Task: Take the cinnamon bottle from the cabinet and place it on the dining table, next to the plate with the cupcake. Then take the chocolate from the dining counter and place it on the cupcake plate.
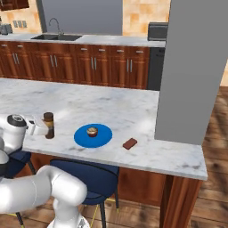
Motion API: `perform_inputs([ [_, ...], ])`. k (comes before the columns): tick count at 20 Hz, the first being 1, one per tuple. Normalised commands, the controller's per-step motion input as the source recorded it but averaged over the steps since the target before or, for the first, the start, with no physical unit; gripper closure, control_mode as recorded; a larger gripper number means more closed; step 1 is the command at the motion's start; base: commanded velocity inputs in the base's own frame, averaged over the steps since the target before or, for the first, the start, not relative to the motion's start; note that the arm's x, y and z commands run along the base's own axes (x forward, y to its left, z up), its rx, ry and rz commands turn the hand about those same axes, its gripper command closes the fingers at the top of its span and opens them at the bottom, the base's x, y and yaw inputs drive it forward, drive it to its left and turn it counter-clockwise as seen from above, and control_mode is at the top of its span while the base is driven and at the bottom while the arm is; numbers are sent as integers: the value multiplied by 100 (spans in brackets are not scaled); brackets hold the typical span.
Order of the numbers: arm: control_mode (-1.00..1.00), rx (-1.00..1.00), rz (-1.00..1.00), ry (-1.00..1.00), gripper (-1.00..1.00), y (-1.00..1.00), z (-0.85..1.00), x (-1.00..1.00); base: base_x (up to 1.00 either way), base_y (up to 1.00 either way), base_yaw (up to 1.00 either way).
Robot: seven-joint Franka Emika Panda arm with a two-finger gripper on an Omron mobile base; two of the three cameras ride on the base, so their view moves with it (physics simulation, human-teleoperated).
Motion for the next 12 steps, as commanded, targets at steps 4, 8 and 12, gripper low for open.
perform_inputs([
  [4,-100,-2,-11,-4,100,0,-16,11,0,0,0],
  [8,-100,-4,-10,-4,100,0,-33,10,0,0,0],
  [12,-100,-5,-10,-4,100,0,-24,5,0,0,0],
])
